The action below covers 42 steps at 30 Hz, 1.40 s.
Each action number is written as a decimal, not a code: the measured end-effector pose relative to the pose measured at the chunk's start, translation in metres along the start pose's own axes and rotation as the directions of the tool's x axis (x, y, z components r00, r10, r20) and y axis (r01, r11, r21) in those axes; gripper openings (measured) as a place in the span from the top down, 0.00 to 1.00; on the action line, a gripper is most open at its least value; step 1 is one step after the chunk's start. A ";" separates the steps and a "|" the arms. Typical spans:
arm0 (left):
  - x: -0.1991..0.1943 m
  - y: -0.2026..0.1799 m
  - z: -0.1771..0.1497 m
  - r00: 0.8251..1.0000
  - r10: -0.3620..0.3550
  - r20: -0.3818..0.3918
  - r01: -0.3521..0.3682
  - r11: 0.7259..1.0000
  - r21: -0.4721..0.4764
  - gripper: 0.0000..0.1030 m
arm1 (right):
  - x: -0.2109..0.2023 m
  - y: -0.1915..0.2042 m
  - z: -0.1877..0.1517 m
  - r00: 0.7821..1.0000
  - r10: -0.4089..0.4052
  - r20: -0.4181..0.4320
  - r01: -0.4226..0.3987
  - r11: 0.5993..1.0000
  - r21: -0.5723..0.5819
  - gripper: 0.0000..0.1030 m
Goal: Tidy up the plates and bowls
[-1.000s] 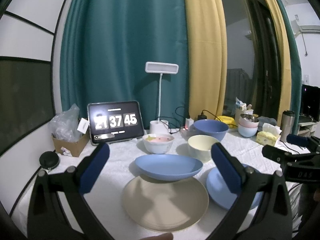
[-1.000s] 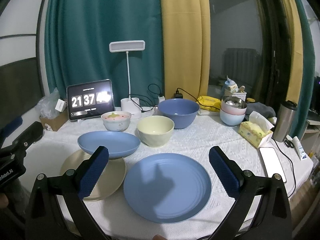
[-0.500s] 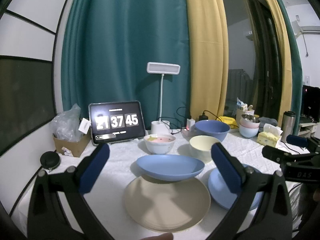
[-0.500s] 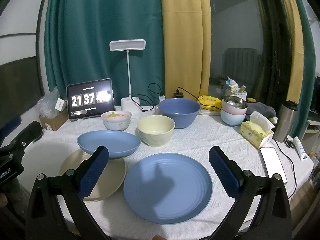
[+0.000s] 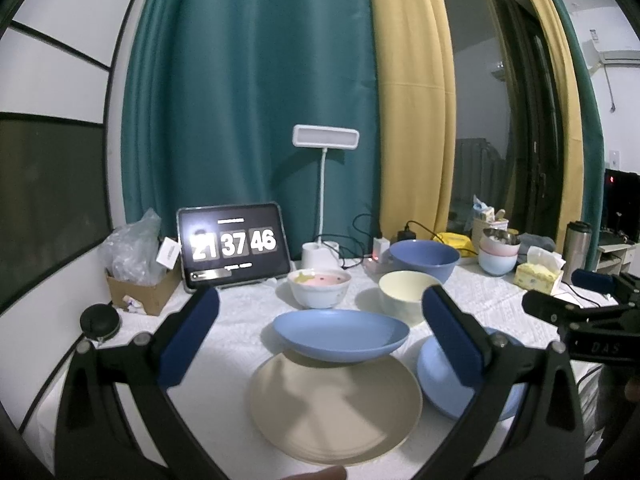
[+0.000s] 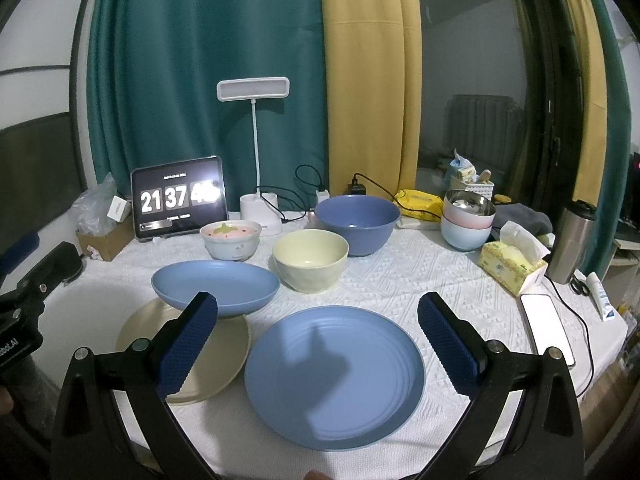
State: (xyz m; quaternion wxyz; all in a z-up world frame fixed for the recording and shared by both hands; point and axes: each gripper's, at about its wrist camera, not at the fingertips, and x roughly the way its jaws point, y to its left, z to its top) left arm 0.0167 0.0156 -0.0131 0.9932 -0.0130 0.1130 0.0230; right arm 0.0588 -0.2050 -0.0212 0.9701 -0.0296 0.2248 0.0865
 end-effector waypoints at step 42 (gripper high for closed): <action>0.115 0.022 -0.014 0.984 -0.010 -0.178 0.014 1.000 0.020 0.01 | 0.095 0.005 0.009 0.991 0.081 -0.111 -0.082 0.997 -0.004 0.16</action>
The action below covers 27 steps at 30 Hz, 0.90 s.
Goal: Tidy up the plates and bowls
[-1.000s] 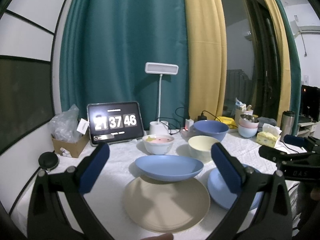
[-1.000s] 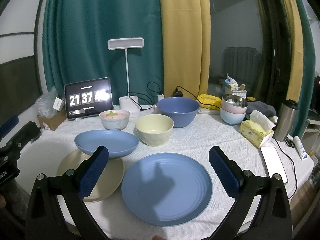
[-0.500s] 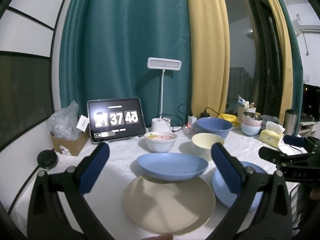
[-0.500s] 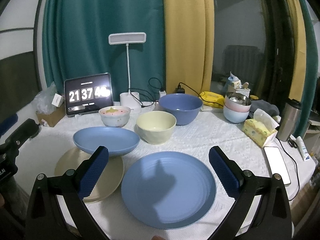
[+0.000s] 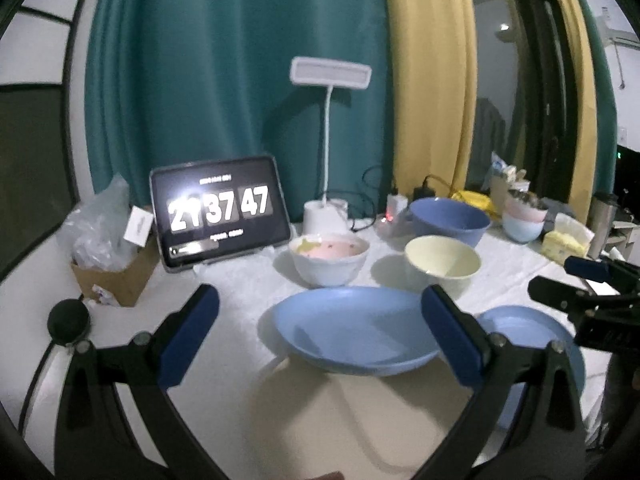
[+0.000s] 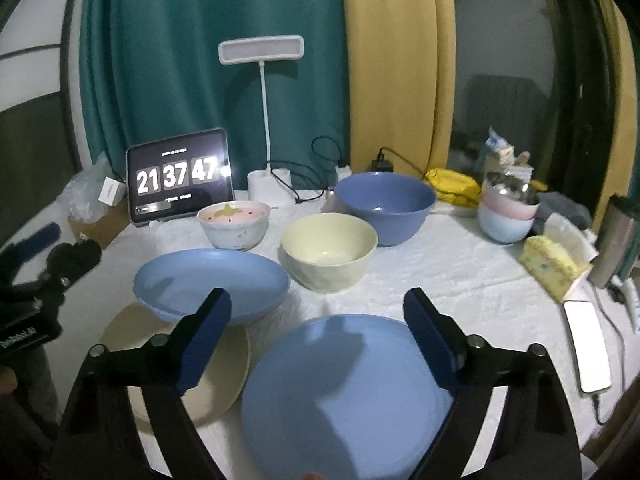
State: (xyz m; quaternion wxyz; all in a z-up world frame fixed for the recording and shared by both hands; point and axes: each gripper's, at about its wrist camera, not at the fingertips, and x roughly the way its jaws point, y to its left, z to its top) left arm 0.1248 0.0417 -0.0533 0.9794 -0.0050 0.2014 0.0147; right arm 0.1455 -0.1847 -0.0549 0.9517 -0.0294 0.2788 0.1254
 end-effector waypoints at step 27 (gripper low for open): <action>0.122 0.033 -0.030 0.920 -0.120 -0.374 0.081 0.990 -0.118 0.50 | 0.147 0.022 -0.009 0.926 0.199 -0.320 -0.163 0.977 0.135 0.57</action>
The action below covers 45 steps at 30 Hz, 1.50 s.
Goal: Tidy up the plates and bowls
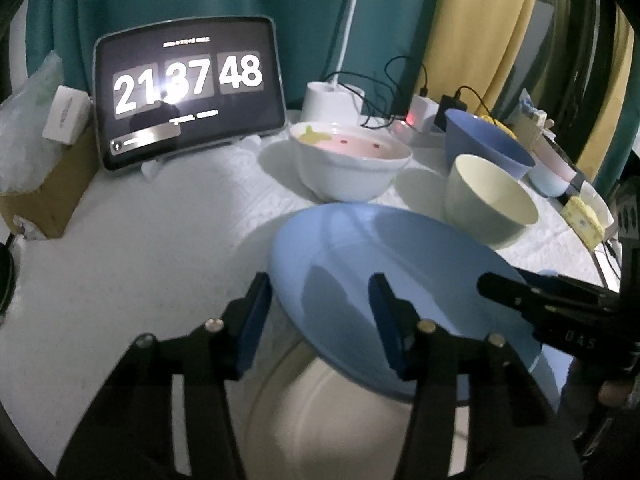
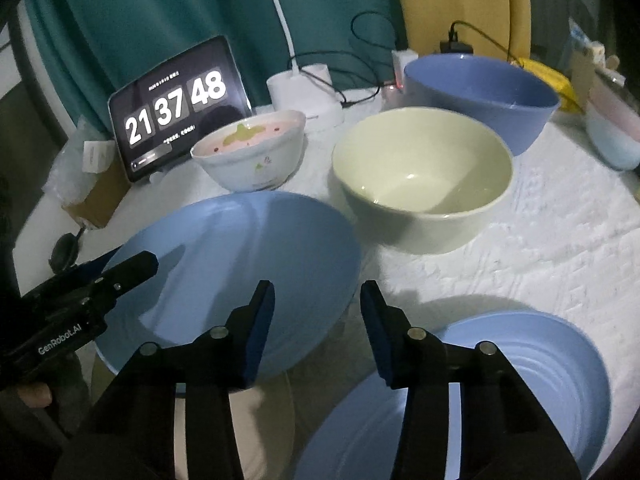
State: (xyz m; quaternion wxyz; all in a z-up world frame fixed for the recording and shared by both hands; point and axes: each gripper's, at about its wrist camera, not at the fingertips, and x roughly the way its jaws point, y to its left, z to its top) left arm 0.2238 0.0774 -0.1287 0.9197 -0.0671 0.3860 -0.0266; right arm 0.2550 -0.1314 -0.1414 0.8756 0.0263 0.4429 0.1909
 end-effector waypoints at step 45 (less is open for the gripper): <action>-0.084 -0.110 -0.054 0.996 -0.055 0.074 0.041 0.984 0.176 0.58 | -0.128 -0.056 -0.067 0.975 -0.129 0.181 0.120 0.991 0.062 0.80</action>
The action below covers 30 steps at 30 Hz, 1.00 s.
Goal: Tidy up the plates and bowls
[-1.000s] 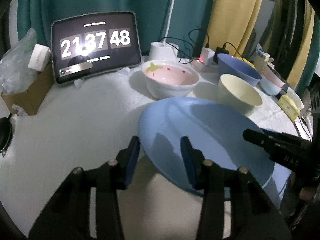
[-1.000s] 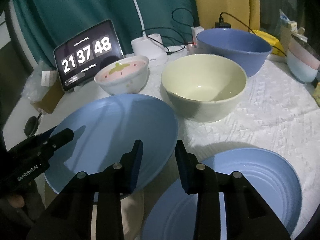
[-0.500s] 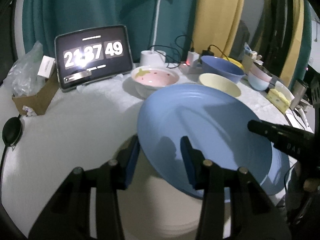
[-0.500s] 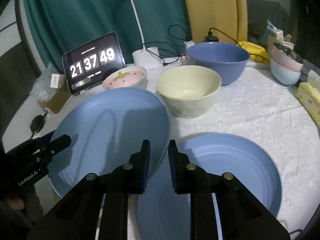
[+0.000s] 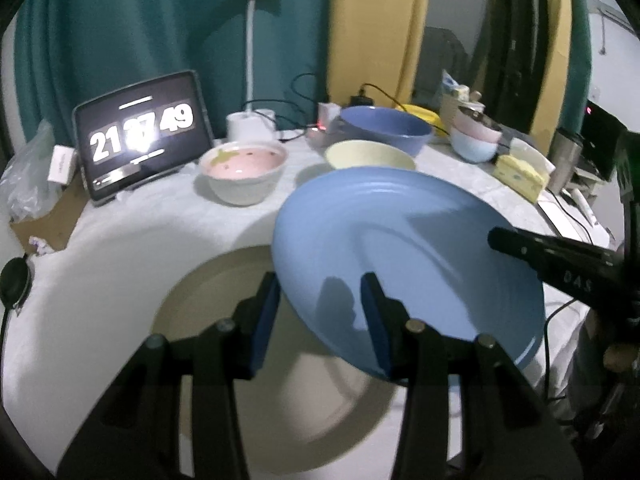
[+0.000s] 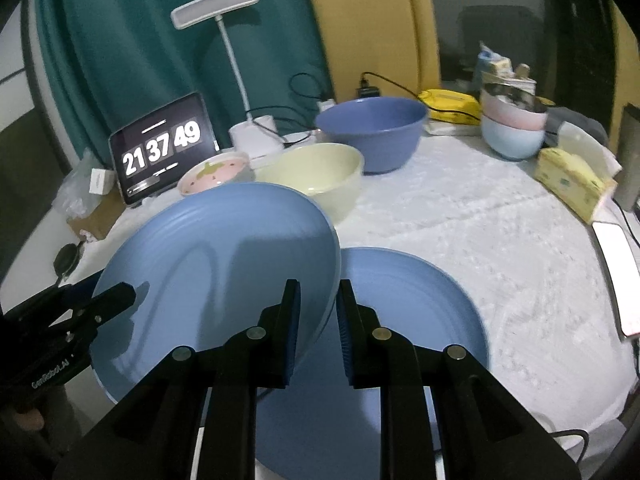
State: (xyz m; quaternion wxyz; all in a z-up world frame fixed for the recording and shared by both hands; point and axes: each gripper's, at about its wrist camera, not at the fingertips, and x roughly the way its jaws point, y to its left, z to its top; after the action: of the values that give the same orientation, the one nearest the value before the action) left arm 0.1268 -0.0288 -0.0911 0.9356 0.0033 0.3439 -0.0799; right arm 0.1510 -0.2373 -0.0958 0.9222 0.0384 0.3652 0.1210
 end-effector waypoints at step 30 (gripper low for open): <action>0.049 -0.084 -0.025 0.985 -0.088 -0.148 0.106 0.987 0.120 0.58 | 0.008 -0.084 -0.031 0.989 -0.134 -0.055 0.139 0.986 0.087 0.80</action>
State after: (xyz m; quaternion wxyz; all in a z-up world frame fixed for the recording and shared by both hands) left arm 0.1350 -0.1172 -0.1378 0.9016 0.0518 0.4036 -0.1469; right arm 0.1514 -0.3169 -0.1372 0.9165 0.0521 0.3945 0.0416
